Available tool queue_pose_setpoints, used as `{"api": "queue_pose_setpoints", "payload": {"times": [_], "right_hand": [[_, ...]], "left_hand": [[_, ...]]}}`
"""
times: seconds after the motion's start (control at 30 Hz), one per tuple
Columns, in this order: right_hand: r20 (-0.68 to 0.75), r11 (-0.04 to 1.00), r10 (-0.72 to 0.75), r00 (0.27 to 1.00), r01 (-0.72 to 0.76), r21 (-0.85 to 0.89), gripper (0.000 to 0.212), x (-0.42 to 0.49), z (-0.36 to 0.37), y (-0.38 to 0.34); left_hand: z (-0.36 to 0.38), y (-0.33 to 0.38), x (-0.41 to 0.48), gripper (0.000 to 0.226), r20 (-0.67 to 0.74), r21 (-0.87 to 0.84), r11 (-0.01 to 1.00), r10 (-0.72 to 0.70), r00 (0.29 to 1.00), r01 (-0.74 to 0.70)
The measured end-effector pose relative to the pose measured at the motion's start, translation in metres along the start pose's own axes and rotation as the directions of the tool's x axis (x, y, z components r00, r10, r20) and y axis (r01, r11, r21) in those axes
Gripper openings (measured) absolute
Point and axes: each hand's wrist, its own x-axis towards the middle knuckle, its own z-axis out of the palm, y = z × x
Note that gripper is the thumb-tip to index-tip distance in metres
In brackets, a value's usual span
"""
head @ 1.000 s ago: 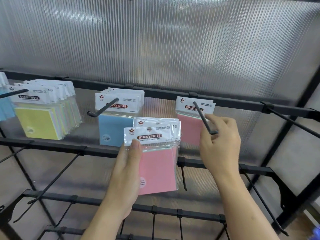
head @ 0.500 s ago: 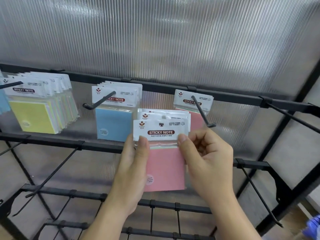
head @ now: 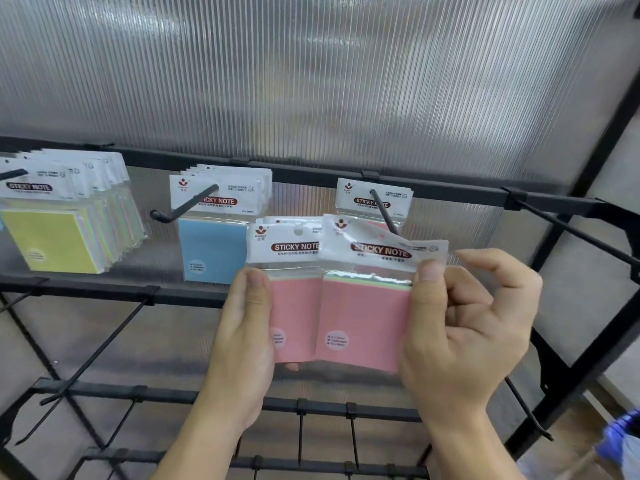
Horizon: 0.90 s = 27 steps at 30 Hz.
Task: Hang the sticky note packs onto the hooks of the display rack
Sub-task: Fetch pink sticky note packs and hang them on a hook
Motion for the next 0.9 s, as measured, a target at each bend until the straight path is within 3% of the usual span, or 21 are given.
{"api": "queue_pose_setpoints", "payload": {"times": [0.13,0.33,0.5,0.9], "right_hand": [[-0.017,0.997,-0.069,0.998,0.068,-0.042,0.018,0.002,-0.006,0.003],[-0.077,0.992,-0.123,0.989,0.121,-0.031,0.022,0.002,-0.008,0.003],[-0.126,0.992,-0.066,0.990,0.051,-0.113,0.021,0.000,-0.013,0.012],[0.012,0.970,-0.090,0.996,0.091,-0.224,0.026,0.005,-0.008,0.022]], "left_hand": [[-0.002,0.000,0.002,0.046,-0.036,0.012,1.000,0.003,0.999,-0.002],[-0.003,0.000,0.003,0.045,-0.061,0.039,0.999,-0.018,0.998,0.020],[0.000,-0.001,0.004,0.048,-0.068,0.055,0.998,-0.028,0.997,0.032],[-0.003,-0.003,0.008,0.039,-0.100,0.075,0.997,-0.012,0.995,0.019]]}}
